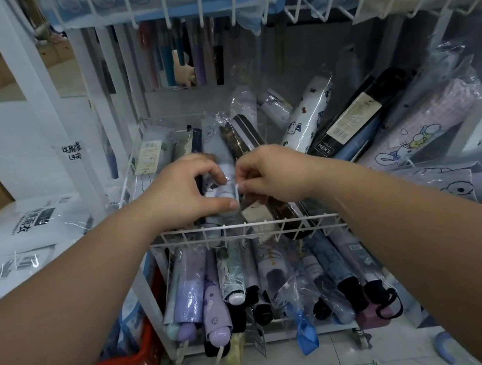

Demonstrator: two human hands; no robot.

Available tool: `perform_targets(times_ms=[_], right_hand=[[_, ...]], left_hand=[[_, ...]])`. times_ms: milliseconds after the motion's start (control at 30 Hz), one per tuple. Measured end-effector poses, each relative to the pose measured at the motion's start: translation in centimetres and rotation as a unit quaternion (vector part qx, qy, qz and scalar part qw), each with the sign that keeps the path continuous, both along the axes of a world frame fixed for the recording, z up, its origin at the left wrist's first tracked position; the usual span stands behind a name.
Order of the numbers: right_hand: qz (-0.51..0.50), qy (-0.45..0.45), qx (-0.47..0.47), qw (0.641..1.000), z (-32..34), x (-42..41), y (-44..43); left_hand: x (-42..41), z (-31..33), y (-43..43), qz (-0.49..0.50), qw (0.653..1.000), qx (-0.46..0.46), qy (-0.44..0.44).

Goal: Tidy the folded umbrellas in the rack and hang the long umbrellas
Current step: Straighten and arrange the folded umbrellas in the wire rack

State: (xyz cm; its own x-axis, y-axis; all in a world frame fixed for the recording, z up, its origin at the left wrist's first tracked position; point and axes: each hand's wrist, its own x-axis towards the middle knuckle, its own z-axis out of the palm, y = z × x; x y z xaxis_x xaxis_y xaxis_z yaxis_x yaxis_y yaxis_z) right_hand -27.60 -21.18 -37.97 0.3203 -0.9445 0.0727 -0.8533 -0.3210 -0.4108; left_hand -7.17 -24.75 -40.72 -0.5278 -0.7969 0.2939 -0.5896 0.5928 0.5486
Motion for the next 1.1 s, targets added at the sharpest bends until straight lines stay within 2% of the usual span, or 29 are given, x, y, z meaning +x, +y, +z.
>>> perform_targets(times_ms=[67,100,200,267,367,433,500,567,667,833,967,1100], right_hand=[[-0.005,-0.061,-0.011,0.998,0.6,0.5,-0.1],[-0.004,-0.064,-0.018,0.998,0.9,0.7,-0.1],[0.001,0.037,-0.005,0.999,0.8,1.5,0.0],[-0.013,0.080,0.038,0.996,-0.1,1.8,0.0],[-0.069,-0.006,0.065,0.995,-1.3,1.8,-0.1],[-0.117,-0.037,-0.049,0.991,-1.7,1.6,-0.4],[-0.166,-0.025,-0.202,0.965,-2.0,1.2,-0.8],[-0.201,-0.029,-0.271,0.941,-2.0,0.6,-0.9],[-0.238,-0.048,-0.172,0.955,-1.7,-0.3,-0.5],[-0.218,-0.070,-0.060,0.972,-1.9,-0.9,0.1],[-0.207,-0.056,-0.064,0.975,-2.3,-0.8,0.0],[-0.191,-0.092,-0.097,0.972,-2.6,-0.9,-0.3]], left_hand=[[-0.2,0.6,0.2,0.004,0.999,-0.028,0.028],[-0.1,0.8,0.3,-0.005,0.999,-0.034,0.027],[0.5,0.9,0.0,-0.032,0.995,-0.050,-0.079],[1.1,0.2,-0.2,-0.021,0.991,-0.023,-0.127],[1.8,-0.7,-0.5,-0.033,0.996,0.004,-0.089],[1.9,-0.9,-0.8,-0.014,0.995,-0.032,-0.094],[1.7,-0.9,-1.1,0.016,0.989,-0.051,-0.141],[1.2,-0.9,-1.3,0.027,0.981,-0.039,-0.190],[0.6,-0.8,-1.3,0.029,0.970,-0.040,-0.239],[0.6,-0.7,-1.6,0.030,0.976,-0.037,-0.213],[0.6,-0.7,-1.6,0.025,0.984,-0.019,-0.177],[0.6,-0.6,-1.3,0.039,0.991,-0.009,-0.130]])
